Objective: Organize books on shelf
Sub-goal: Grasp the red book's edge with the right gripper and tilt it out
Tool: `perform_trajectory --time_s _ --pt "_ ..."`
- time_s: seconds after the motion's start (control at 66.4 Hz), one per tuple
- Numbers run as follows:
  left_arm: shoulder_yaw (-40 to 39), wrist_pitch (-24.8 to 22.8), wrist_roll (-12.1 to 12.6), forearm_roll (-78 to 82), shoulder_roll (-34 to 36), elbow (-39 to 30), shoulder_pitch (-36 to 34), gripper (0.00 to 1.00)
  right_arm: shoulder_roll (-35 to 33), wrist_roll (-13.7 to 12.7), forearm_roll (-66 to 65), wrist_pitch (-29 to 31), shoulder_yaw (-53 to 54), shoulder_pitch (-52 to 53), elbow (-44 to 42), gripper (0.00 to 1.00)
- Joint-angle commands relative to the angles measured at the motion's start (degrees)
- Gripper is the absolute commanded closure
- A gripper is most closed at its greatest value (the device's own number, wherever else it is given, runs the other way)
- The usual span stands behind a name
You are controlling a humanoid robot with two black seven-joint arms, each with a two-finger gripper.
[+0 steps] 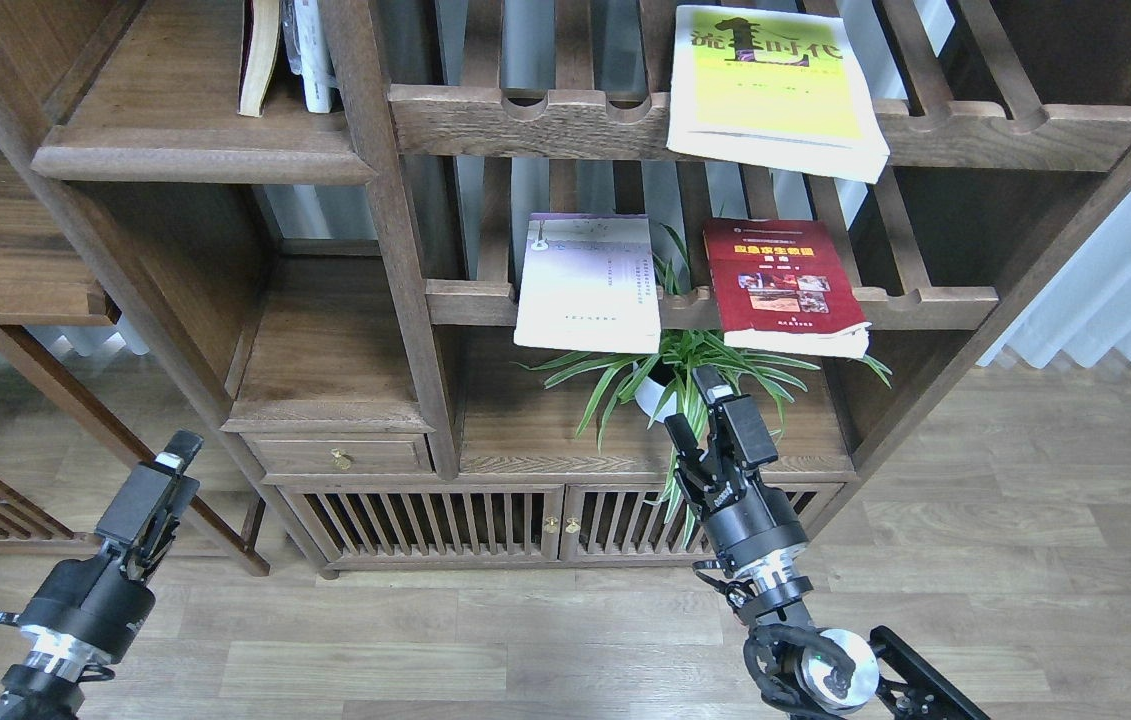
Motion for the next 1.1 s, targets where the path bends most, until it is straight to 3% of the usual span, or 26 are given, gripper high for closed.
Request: perform_trajectory --time_s 0.0,0.12,0.241,0.527,0.768,1.084 --pt "-0.21 0.00 0.01 -0.01 0.09 0.42 0.00 0.00 0.00 2.51 0.09 -0.35 0.39 1.71 -2.06 0.00" --pt "-0.91 0.00 0.01 -0.01 0.18 0.51 0.00 0.00 0.00 4.89 0.18 -0.44 0.56 3.38 -3.47 0.00" --pt "-1.53 0.00 0.01 -0.01 0.35 0.69 0.00 0.00 0.00 5.50 0.26 -0.35 0.74 4.61 -5.14 0.00" --pt "-2.32 0.00 0.18 -0.27 0.53 0.77 -0.17 0.00 0.00 5.59 0.53 -0.62 4.43 6.28 -7.51 0.00" --pt "-2.23 0.00 0.36 -0.53 0.62 1.21 -0.35 0.00 0.00 5.50 0.62 -6.06 9.09 6.99 -7.87 0.00" --pt "-2.67 0.00 0.27 -0.80 0.62 1.21 -0.09 0.00 0.00 5.50 0.53 -6.86 9.26 8.22 -8.22 0.00"
